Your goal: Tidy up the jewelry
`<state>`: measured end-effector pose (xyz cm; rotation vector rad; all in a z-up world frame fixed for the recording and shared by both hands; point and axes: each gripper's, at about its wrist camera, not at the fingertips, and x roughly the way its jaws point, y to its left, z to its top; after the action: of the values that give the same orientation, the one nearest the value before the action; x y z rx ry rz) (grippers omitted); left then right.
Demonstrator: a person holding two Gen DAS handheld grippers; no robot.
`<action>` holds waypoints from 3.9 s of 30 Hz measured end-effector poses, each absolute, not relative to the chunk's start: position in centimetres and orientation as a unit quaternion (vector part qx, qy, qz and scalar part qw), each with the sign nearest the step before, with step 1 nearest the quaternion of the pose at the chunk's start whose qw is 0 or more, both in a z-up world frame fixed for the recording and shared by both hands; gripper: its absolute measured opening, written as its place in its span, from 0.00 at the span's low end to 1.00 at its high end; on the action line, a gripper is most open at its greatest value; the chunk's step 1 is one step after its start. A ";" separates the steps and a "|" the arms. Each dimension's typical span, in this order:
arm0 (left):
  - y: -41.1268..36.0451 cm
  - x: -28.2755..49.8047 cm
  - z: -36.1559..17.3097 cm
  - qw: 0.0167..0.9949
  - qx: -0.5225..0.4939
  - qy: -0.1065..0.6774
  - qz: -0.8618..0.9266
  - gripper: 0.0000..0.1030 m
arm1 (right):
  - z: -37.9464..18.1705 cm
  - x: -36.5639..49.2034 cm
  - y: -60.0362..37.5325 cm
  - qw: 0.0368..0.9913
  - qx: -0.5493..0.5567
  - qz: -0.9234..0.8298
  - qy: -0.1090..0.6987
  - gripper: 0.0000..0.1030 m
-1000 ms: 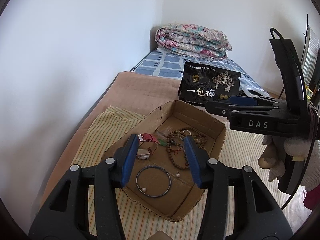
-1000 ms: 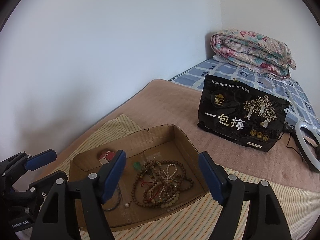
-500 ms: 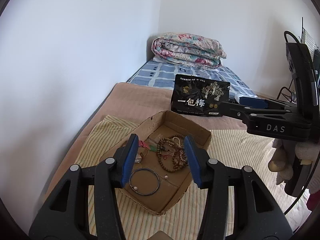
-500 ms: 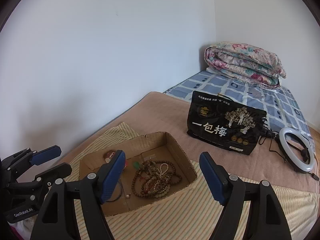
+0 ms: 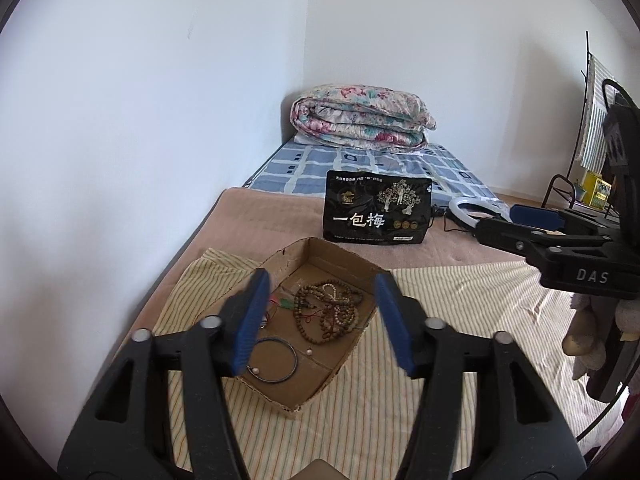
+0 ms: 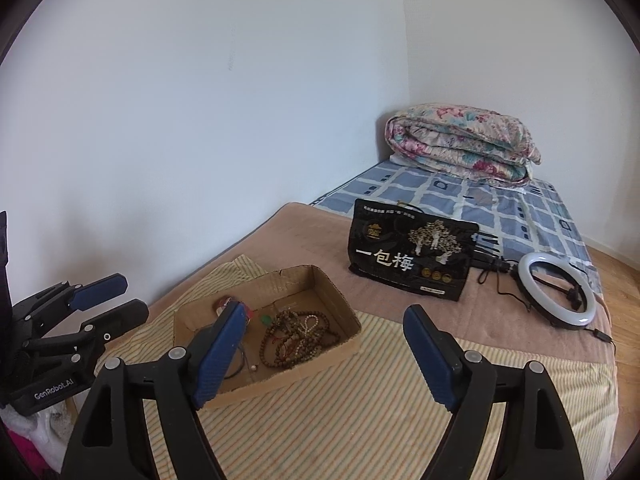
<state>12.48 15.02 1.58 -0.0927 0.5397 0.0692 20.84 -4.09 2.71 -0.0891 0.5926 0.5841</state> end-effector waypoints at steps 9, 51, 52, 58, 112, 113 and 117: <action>12.8 11.6 2.0 0.964 -0.028 0.263 0.031 0.68 | 3.6 17.5 -8.8 0.927 -0.034 0.258 0.270 0.83; 11.3 11.8 1.4 0.959 -0.007 0.274 0.065 0.96 | -2.2 16.6 -12.8 0.938 -0.037 0.172 0.300 1.00; 11.3 11.8 1.4 0.959 -0.007 0.275 0.065 0.96 | -2.2 16.6 -12.8 0.938 -0.036 0.171 0.300 1.00; 11.3 11.7 1.4 0.959 -0.007 0.275 0.065 0.96 | -2.2 16.6 -12.8 0.938 -0.033 0.170 0.301 1.00; 11.3 11.8 1.6 0.959 -0.010 0.275 0.064 0.96 | -2.0 16.3 -12.4 0.936 -0.033 0.174 0.303 1.00; 11.3 11.8 1.6 0.959 -0.009 0.275 0.064 0.96 | -2.0 16.3 -12.5 0.936 -0.033 0.174 0.303 1.00; 11.3 11.7 1.6 0.959 -0.008 0.276 0.064 0.96 | -2.0 16.2 -12.4 0.936 -0.034 0.174 0.304 1.00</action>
<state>11.72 11.34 1.64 -0.0172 0.5590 0.1293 16.20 -12.41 -2.04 -0.0685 0.6213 0.3555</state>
